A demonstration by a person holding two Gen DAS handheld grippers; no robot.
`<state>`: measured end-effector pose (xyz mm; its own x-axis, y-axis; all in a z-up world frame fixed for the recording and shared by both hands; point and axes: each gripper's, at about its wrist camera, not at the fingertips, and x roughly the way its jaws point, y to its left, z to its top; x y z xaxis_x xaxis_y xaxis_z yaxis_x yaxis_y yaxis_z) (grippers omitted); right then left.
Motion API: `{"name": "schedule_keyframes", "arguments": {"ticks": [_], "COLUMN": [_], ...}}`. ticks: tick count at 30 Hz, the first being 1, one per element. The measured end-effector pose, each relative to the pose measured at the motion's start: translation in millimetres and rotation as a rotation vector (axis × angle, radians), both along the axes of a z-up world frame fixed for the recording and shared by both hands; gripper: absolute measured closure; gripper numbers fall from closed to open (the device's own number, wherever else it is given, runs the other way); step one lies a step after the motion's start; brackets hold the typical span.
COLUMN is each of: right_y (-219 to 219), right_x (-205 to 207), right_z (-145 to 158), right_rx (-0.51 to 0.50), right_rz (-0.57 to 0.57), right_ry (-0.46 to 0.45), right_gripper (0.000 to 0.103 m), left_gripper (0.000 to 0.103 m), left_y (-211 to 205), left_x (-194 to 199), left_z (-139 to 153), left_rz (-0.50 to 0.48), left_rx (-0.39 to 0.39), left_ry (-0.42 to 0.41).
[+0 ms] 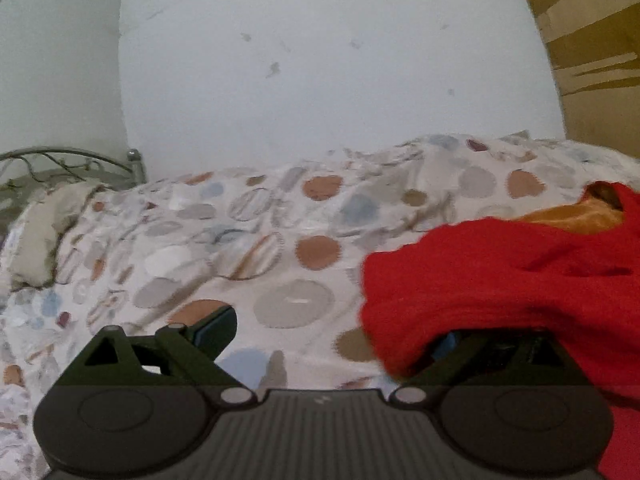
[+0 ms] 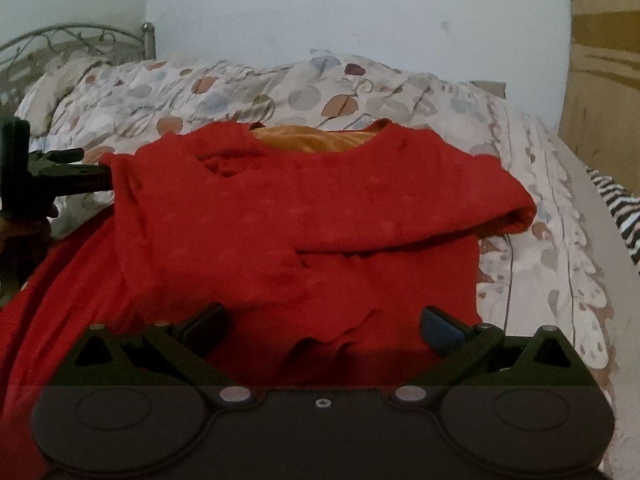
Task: Fold small clothes
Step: 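Fold the held sleeve across the shirt body and open the left gripper, then grasp the shirt hem with the left gripper while the right gripper grasps it too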
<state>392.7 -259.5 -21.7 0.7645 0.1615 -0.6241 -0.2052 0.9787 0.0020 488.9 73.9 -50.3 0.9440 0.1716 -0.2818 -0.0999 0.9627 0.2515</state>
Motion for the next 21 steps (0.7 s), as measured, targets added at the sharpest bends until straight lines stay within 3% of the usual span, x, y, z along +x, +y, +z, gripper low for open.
{"name": "schedule_keyframes", "arguments": {"ticks": [11, 19, 21], "right_y": [-0.1, -2.2, -8.2], "right_x": [-1.0, -9.6, -20.2], "right_z": [-0.2, 4.5, 12.4], "right_rx": [0.003, 0.013, 0.041], "right_rz": [0.000, 0.004, 0.004], "right_ry": [0.002, -0.039, -0.075], "right_gripper": [0.000, 0.000, 0.000], "left_gripper": [0.006, 0.000, 0.000], "left_y": [12.7, 28.4, 38.7], "left_x": [1.0, -40.7, -68.2], "left_z": [-12.8, 7.1, 14.3], "left_rz": [0.036, 0.003, -0.054], "left_rx": [0.076, -0.066, -0.161], "left_ry": [0.122, 0.181, 0.182]}}
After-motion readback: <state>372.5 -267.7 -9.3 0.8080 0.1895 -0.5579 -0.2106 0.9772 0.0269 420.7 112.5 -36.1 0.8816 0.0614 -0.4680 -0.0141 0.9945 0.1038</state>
